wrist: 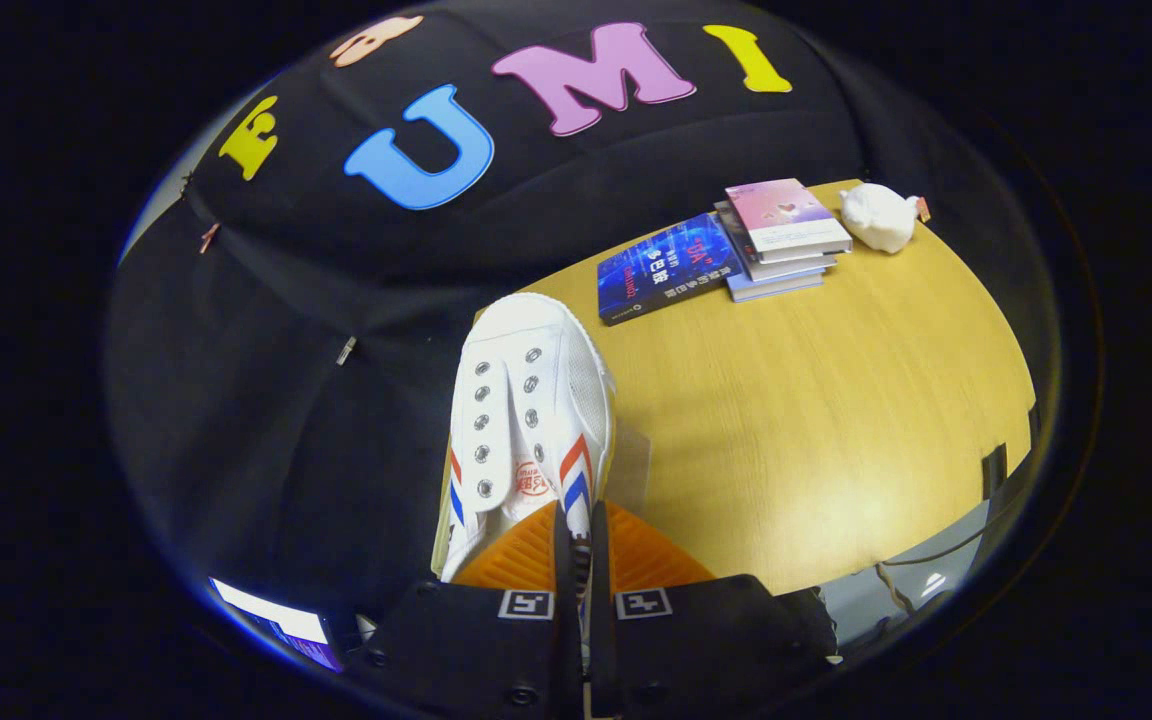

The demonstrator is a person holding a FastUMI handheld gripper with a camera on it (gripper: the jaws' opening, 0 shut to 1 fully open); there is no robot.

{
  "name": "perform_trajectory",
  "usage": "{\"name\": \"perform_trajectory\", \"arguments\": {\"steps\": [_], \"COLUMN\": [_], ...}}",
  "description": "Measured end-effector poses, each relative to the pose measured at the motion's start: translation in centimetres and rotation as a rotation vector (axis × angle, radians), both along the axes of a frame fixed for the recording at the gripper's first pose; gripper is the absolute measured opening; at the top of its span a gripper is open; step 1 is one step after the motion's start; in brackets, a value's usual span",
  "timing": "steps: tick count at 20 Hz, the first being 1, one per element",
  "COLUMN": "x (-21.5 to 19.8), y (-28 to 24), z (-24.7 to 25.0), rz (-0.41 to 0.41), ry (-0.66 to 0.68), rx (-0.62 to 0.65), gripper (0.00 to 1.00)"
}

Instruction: Open the storage box then place both shoes into the box .Put the left shoe in first, then the right shoe, with the right side of both shoes facing outward in a uniform manner.

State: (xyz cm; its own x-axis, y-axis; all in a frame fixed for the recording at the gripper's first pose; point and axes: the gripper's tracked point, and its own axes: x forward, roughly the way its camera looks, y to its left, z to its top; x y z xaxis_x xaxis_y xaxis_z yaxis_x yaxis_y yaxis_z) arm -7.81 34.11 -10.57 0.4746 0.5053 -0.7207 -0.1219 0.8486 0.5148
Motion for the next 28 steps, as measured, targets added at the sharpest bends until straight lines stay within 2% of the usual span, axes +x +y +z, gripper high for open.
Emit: {"name": "perform_trajectory", "arguments": {"steps": [3,7,16,18,20,22,23,24,25,26,28], "x": [-0.8,-1.3,-1.9,-2.0,-1.7,-1.0,-0.7,-0.4,-0.1,0.2,1.1], "y": [3.7,6.7,8.5,9.0,10.0,9.3,8.3,7.2,6.3,5.3,3.0], "z": [-1.8,-4.6,-10.0,-10.1,-8.8,-7.3,-6.9,-6.3,-5.9,-5.3,-4.2], "rz": [0.041,0.055,0.069,0.081,0.087,0.091,0.095,0.095,0.089,0.083,0.068], "ry": [0.031,0.076,0.144,0.147,0.127,0.087,0.060,0.033,0.008,-0.011,-0.052], "rx": [-0.016,-0.050,-0.170,-0.165,-0.097,-0.088,-0.109,-0.127,-0.133,-0.130,-0.126], "gripper": [0.08,0.08,0.08,0.18,0.35,0.50,0.73,0.81,0.88,0.88,0.94]}}
